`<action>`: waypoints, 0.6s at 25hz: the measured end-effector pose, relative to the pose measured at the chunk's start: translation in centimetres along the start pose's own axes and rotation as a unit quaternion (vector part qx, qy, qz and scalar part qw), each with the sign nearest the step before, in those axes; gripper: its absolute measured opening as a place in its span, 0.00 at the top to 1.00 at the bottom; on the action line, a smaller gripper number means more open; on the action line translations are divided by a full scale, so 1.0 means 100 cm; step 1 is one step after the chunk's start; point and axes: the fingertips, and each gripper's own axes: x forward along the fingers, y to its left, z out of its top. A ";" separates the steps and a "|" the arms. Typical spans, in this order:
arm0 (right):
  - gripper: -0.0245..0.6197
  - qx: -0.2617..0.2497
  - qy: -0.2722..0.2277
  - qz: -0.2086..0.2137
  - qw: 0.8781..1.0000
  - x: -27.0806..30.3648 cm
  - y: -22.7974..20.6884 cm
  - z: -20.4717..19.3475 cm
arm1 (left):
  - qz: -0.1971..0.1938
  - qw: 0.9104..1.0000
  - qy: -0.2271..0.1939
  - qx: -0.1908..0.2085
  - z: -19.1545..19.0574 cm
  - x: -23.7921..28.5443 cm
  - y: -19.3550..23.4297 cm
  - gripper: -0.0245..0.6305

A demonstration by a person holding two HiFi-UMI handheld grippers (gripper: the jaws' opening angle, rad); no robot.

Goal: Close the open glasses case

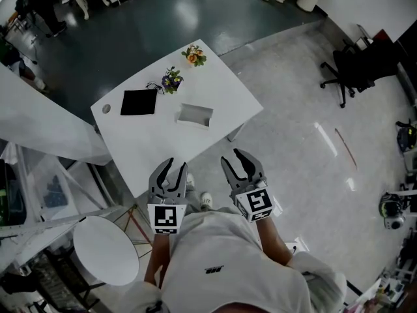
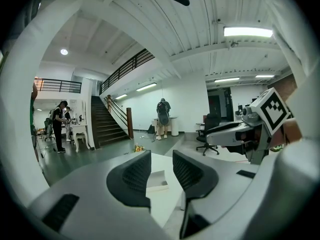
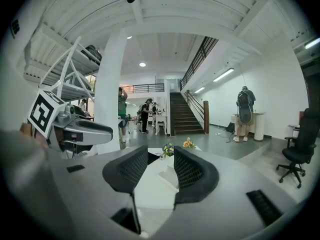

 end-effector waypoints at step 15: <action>0.71 -0.007 0.008 0.001 1.000 0.067 -0.031 0.009 | -0.016 1.000 0.004 -0.006 -0.004 0.070 0.031 0.74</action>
